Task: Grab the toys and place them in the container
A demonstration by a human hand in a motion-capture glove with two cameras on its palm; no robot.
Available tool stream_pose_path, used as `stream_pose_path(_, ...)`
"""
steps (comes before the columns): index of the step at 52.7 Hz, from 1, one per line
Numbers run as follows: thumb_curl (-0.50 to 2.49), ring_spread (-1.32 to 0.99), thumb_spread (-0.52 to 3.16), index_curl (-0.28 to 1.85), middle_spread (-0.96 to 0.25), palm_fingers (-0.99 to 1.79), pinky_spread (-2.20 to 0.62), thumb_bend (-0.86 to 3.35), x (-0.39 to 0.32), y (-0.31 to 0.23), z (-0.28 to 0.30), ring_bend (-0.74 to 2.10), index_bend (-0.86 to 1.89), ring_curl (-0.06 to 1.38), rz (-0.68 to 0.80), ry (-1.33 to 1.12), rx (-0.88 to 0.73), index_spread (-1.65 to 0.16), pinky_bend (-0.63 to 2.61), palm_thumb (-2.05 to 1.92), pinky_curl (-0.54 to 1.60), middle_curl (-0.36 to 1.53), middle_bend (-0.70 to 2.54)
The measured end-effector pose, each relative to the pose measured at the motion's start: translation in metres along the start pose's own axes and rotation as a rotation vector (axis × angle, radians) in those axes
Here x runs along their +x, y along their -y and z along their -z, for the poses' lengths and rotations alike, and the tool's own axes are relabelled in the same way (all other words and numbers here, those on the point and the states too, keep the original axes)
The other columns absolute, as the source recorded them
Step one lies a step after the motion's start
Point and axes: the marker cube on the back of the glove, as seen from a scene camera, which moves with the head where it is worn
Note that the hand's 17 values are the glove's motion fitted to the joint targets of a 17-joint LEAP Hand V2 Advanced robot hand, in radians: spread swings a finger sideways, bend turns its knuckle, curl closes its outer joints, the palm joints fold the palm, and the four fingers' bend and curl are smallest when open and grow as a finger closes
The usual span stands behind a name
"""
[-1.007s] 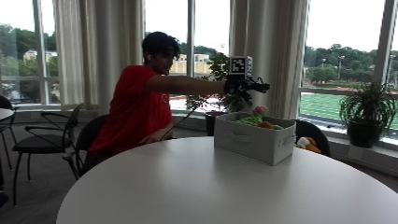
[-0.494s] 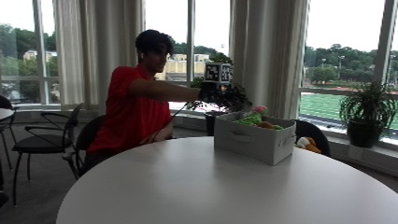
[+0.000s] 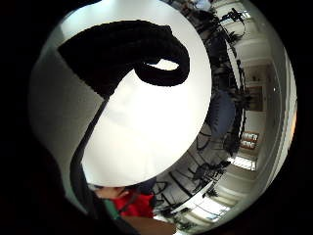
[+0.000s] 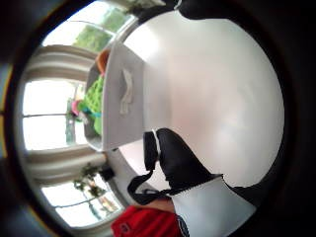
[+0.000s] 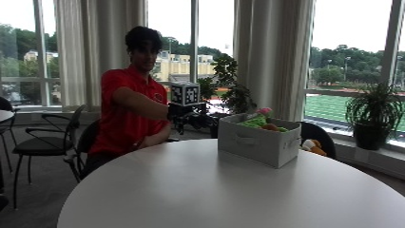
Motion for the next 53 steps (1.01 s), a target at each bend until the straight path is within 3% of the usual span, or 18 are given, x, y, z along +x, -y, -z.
stream_pose_path(28, 0.34, -0.02, 1.16, 0.35, -0.09, -0.09, 0.11, -0.02, 0.002, -0.025, 0.002, 0.25, 0.15, 0.32, 0.083, 0.025, 0.006, -0.4, 1.18, -0.01, 0.31, 0.25, 0.15)
stream_pose_path(53, 0.33, -0.02, 1.16, 0.26, -0.09, -0.16, 0.11, -0.02, 0.0, -0.043, -0.014, 0.24, 0.12, 0.34, 0.044, 0.091, -0.01, -0.38, 1.15, 0.0, 0.31, 0.25, 0.14)
